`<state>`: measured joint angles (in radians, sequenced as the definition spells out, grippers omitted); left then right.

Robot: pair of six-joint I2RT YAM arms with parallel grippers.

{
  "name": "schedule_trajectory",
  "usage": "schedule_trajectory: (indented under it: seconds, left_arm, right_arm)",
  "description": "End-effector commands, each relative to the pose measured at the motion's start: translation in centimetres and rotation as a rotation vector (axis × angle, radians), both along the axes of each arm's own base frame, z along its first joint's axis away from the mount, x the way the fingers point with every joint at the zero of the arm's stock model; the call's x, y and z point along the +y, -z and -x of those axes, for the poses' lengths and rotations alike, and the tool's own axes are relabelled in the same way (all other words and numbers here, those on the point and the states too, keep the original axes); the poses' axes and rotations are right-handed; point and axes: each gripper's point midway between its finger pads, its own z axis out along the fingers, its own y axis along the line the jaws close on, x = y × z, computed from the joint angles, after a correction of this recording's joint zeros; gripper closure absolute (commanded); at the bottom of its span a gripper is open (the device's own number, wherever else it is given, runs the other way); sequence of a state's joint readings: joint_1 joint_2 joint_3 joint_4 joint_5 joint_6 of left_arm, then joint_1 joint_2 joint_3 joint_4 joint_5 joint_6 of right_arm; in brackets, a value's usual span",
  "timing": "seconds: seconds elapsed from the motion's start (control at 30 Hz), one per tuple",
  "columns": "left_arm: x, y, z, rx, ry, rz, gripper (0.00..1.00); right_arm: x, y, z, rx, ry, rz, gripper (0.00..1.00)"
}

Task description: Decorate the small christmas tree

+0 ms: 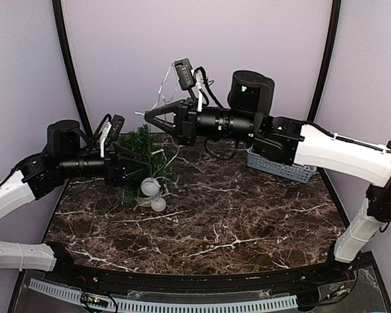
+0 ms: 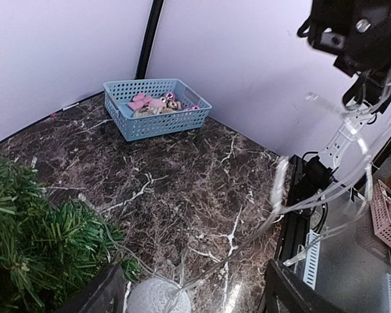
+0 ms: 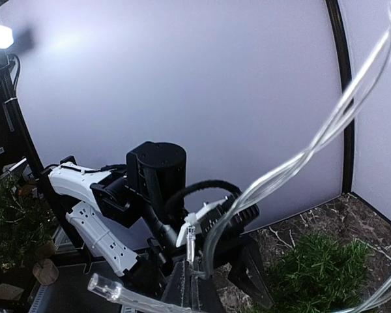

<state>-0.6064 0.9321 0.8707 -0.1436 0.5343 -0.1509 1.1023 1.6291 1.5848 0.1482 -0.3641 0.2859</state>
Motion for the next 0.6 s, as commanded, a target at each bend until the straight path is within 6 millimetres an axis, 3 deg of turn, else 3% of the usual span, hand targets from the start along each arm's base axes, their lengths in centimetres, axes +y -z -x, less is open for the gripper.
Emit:
schedule_trajectory:
  seconds: [0.0, 0.23, 0.57]
  left_arm:
    - [-0.4, 1.2, -1.3, -0.067, -0.059, -0.047, 0.25]
    - [-1.6, 4.0, -1.5, -0.039, -0.063, -0.051, 0.21]
    - [-5.7, 6.2, -0.7, -0.007, 0.000, -0.064, 0.19]
  right_arm:
    - [-0.6, -4.5, -0.4, -0.034, 0.063, -0.121, 1.00]
    - [-1.0, -5.8, -0.7, -0.053, 0.087, -0.148, 1.00]
    - [-1.8, -6.5, -1.2, -0.061, 0.139, -0.169, 1.00]
